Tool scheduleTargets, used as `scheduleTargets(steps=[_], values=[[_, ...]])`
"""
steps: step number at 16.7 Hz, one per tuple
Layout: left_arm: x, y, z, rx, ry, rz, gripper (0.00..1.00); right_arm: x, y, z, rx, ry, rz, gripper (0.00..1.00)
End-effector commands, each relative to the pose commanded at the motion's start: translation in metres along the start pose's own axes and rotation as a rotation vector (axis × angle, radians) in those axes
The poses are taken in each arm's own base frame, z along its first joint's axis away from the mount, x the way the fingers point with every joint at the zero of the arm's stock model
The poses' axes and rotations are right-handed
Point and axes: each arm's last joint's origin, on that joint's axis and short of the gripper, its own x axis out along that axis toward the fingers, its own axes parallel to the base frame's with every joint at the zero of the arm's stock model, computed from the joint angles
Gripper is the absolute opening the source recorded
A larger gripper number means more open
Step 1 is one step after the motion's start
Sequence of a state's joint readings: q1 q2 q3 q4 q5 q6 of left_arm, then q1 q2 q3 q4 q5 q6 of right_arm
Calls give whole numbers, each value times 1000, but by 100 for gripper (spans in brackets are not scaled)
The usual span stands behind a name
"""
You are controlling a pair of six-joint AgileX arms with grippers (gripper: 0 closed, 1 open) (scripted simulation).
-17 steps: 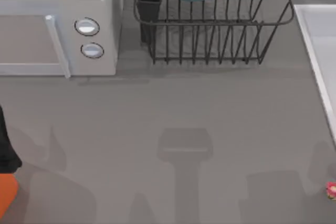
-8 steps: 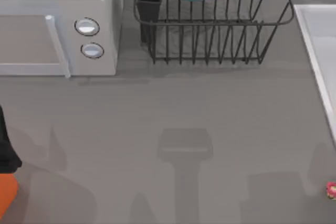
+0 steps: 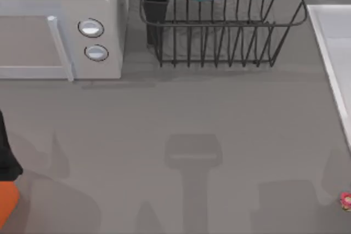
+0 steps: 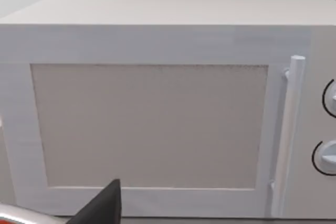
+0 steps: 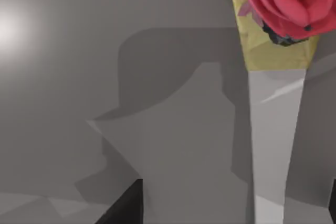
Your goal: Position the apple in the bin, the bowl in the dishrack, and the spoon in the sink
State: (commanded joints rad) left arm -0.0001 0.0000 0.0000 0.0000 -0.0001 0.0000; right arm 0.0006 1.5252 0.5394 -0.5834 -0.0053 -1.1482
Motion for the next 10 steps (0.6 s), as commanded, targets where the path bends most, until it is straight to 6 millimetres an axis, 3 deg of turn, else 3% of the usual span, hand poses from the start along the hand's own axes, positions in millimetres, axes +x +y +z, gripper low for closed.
scheduleTargets(steps=[4, 5, 7, 10], values=[[0, 0, 0, 0, 0, 0, 100, 0, 0, 0, 0, 0, 0, 0], [0, 0, 0, 0, 0, 0, 100, -22, -1, 1, 34, -4, -1, 0], [0, 0, 0, 0, 0, 0, 100, -25, -2, 2, 32, -5, -3, 0], [0, 0, 0, 0, 0, 0, 100, -46, -7, 4, 27, -5, -5, 0]])
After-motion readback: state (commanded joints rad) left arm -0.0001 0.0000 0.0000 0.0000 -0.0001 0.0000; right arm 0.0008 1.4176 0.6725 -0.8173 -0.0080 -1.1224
